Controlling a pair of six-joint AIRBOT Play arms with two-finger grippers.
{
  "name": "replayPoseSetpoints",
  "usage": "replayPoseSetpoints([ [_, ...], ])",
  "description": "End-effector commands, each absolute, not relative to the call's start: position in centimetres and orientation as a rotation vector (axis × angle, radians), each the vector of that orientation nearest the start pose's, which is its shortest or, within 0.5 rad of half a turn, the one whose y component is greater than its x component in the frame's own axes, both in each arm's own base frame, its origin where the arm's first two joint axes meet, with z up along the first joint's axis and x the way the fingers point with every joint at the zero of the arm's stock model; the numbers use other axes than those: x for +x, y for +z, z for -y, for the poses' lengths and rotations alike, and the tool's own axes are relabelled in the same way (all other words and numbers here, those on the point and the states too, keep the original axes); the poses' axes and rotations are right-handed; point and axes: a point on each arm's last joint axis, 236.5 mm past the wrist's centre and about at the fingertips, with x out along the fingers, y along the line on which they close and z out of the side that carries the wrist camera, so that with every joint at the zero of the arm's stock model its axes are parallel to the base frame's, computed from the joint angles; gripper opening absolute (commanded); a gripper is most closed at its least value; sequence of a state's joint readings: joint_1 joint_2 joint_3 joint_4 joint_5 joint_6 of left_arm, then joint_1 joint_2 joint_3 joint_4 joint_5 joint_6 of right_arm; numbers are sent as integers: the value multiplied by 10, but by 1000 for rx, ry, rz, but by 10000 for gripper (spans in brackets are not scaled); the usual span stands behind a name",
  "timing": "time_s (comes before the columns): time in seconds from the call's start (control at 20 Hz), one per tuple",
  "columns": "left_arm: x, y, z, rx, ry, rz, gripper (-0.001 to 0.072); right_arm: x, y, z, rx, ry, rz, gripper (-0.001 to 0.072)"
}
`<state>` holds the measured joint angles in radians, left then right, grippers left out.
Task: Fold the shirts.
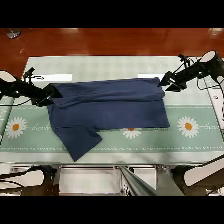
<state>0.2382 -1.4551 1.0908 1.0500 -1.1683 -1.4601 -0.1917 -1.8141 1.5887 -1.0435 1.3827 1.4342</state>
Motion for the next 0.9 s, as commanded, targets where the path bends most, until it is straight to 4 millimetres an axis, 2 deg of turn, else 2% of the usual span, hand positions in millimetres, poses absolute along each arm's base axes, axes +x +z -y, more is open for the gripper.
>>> replayPoseSetpoints([
  [0.0, 341, -32, 9, -554, -171, -1541, 701, 439, -27, -8, 527, 239, -1504, 633],
  [0.15, 303, -24, -18, -523, -85, -1538, 700, 414, -1, 52, 458, 73, -1443, 633],
  [0.25, 264, -36, -21, -553, -51, -1545, 700, 396, -3, 71, 531, -35, -1338, 632],
  [0.3, 243, -45, -21, -592, -25, -1560, 700, 382, -11, 70, 578, -66, -1294, 632],
  [0.4, 209, -58, -2, -724, -30, -1544, 700, 343, -30, 47, 629, -21, -1277, 632],
  [0.45, 204, -62, 7, -793, -23, -1493, 700, 322, -40, 29, 697, -9, -1270, 632],
  [0.55, 197, -73, 16, -870, 3, -1436, 700, 301, -46, -1, 783, 42, -1232, 632],
  [0.6, 189, -80, 14, -853, 29, -1452, 700, 292, -47, -12, 814, 57, -1233, 631],
  [0.7, 182, -89, 12, -870, 76, -1471, 700, 280, -48, -19, 818, 69, -1245, 631],
  [0.85, 194, -91, 28, -960, 53, -1415, 700, 278, -45, -21, 816, 82, -1246, 631],
])
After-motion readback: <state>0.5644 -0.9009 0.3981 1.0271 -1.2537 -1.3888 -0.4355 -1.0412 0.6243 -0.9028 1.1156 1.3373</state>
